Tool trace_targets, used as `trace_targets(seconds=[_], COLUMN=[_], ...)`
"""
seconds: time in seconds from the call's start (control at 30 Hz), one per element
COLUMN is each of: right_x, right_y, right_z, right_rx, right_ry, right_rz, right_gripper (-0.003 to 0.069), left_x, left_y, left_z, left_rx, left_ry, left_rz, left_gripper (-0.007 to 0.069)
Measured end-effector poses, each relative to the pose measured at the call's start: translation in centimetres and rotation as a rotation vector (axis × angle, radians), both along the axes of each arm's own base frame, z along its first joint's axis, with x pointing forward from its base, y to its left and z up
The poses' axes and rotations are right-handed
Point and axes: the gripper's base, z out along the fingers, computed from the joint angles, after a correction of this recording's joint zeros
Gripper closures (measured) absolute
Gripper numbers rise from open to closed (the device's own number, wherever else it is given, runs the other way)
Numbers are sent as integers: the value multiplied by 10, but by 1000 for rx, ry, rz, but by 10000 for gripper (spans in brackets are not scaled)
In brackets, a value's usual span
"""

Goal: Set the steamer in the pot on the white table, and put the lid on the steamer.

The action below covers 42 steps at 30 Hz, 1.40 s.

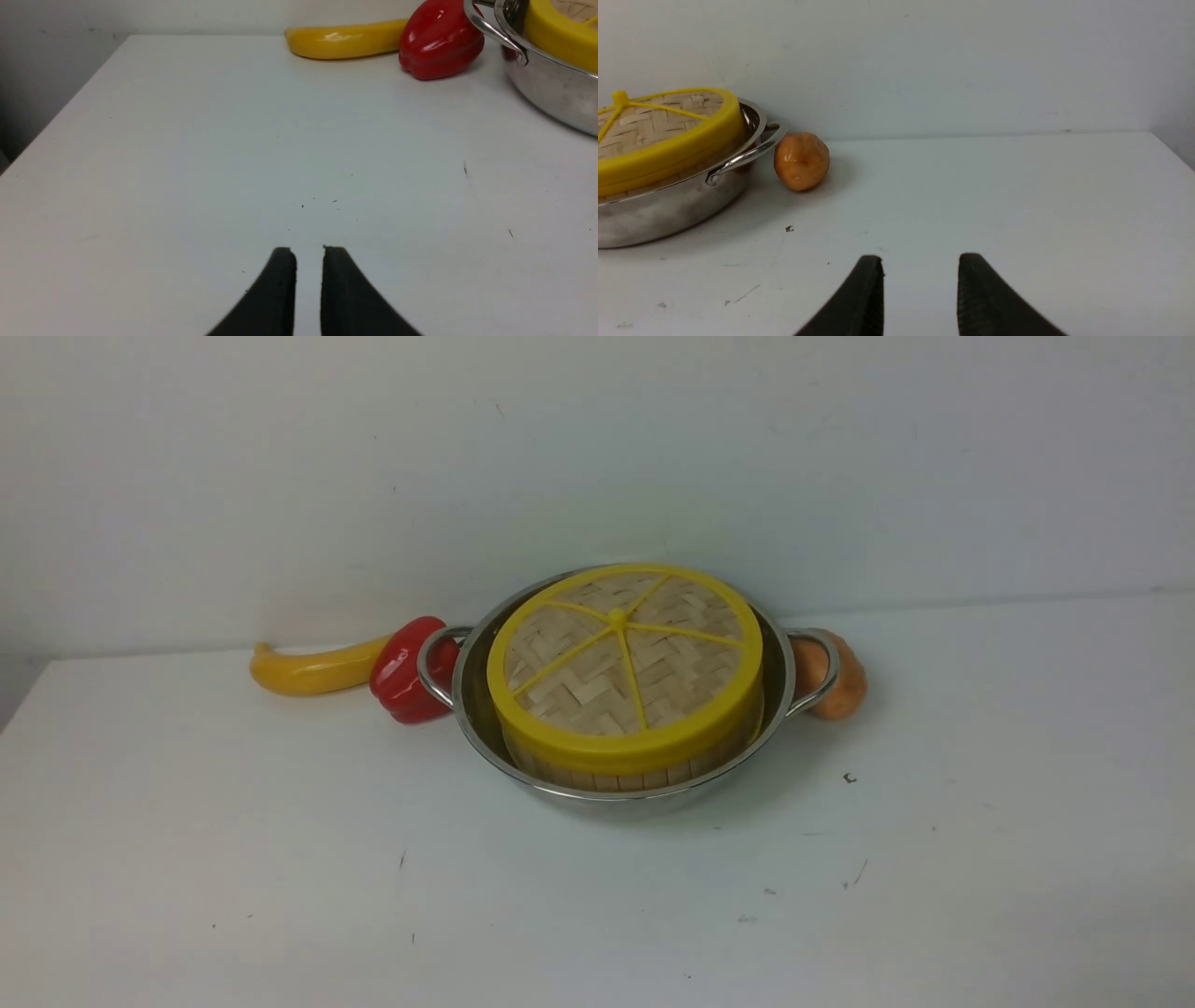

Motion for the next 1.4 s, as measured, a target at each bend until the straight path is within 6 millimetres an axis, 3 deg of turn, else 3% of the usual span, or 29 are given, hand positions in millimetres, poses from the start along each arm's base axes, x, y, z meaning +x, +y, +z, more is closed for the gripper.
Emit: trace_targets(seconds=[1.4], right_x=[0], right_y=[0], right_z=[0], right_rx=[3], right_ry=[0], right_rz=[0], right_gripper=[416], left_x=[0], left_y=[0], left_z=[0], left_rx=[0], left_ry=[-1], left_rz=[0], left_gripper=[484])
